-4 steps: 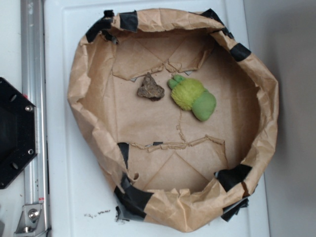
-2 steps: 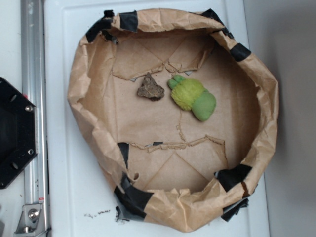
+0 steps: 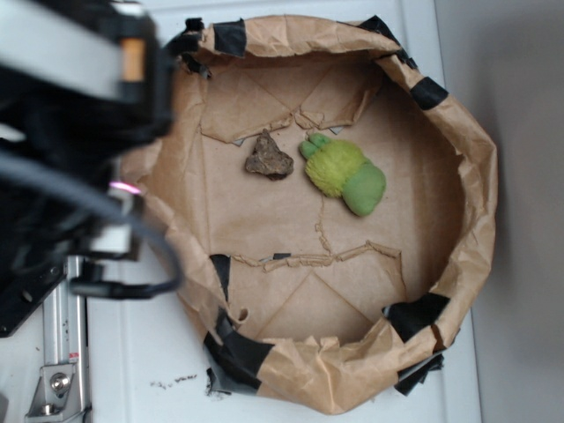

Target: Grab the rock.

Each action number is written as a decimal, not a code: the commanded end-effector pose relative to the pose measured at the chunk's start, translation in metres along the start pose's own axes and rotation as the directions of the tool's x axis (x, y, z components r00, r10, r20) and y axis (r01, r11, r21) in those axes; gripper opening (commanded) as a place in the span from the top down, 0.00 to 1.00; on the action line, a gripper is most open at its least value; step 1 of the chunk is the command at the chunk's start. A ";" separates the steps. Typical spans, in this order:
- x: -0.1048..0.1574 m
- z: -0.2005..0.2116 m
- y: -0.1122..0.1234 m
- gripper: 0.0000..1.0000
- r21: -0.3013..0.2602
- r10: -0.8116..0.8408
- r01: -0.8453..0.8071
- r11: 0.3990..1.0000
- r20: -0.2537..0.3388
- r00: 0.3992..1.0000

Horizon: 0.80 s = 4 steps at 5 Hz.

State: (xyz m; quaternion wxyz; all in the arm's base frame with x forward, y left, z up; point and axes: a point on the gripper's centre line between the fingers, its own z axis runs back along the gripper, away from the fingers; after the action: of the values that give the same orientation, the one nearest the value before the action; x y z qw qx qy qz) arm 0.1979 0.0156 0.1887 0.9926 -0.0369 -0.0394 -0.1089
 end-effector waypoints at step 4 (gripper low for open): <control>0.063 -0.125 0.048 0.00 0.110 -0.175 0.164 0.980 0.102 0.979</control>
State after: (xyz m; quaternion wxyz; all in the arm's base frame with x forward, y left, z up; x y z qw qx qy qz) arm 0.2638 0.0392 0.0473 0.9806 -0.0075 -0.0621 -0.1858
